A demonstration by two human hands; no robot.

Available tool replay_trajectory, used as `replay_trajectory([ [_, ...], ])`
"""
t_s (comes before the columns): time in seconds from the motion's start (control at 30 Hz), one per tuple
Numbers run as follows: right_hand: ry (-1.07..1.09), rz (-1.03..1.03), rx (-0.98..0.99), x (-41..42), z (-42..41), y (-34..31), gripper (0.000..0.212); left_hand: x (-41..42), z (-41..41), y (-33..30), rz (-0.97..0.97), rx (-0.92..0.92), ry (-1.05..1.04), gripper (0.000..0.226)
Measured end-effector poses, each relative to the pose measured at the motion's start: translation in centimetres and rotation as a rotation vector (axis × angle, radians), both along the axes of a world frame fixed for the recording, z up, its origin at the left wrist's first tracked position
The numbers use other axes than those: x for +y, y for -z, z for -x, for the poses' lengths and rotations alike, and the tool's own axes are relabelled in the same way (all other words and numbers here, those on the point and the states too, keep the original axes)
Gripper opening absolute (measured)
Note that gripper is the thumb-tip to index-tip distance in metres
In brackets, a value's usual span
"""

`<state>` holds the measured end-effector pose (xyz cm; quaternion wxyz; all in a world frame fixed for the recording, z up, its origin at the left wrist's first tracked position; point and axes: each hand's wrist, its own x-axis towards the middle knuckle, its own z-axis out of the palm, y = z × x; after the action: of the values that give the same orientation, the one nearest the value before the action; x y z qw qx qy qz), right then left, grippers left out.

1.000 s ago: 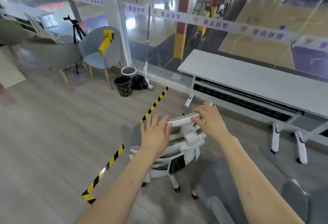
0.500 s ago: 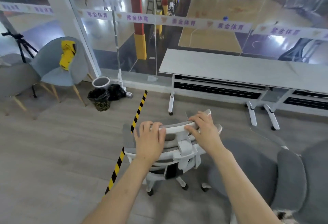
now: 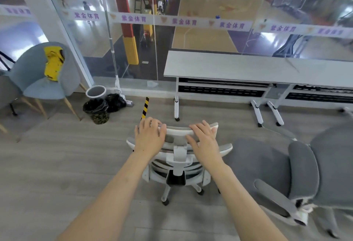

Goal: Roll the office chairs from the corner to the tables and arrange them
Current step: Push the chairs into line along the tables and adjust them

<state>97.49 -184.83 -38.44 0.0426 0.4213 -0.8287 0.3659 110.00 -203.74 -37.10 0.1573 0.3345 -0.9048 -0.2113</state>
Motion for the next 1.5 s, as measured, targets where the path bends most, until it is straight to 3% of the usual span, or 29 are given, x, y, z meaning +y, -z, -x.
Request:
replay_trajectory([
  [0.2, 0.003, -0.013, -0.029, 0.2, 0.2, -0.2, 0.04, -0.7, -0.3, 0.8, 0.027, 0.018, 0.052, 0.045],
  [0.3, 0.054, 0.012, -0.06, 1.4, 1.1, -0.1, 0.046, -0.6, -1.0, 1.6, -0.073, 0.04, 0.033, 0.06],
  [0.43, 0.26, 0.058, -0.377, 4.4, 3.2, 0.7, 0.081, -1.2, -2.6, 4.2, -0.255, -0.044, -0.104, 0.095],
  [0.5, 0.34, -0.029, -0.51, 5.1, 4.5, 1.7, 0.102, -1.7, -2.7, 5.3, -0.307, -0.228, -0.118, 0.101],
  [0.57, 0.359, -0.181, -0.518, 5.0, 5.8, 3.2, 0.118, -2.1, -2.3, 5.9, -0.37, -0.356, -0.107, 0.11],
  [0.7, 0.317, -0.424, -0.504, 4.0, 6.8, 5.4, 0.13, -2.9, -1.6, 6.5, -0.413, -0.43, -0.123, 0.134],
  [0.8, 0.37, -0.496, -0.433, 3.0, 6.8, 6.0, 0.132, -3.8, -1.1, 7.1, -0.46, -0.41, -0.128, 0.147],
  [1.17, 0.412, -0.49, -0.392, -2.5, 8.8, 6.8, 0.127, -9.9, 1.5, 6.9, -0.434, -0.427, -0.098, 0.134],
  [1.5, 0.387, -0.48, -0.359, -11.4, 16.9, 7.1, 0.125, -18.2, 9.3, 6.4, -0.38, -0.483, -0.134, 0.133],
])
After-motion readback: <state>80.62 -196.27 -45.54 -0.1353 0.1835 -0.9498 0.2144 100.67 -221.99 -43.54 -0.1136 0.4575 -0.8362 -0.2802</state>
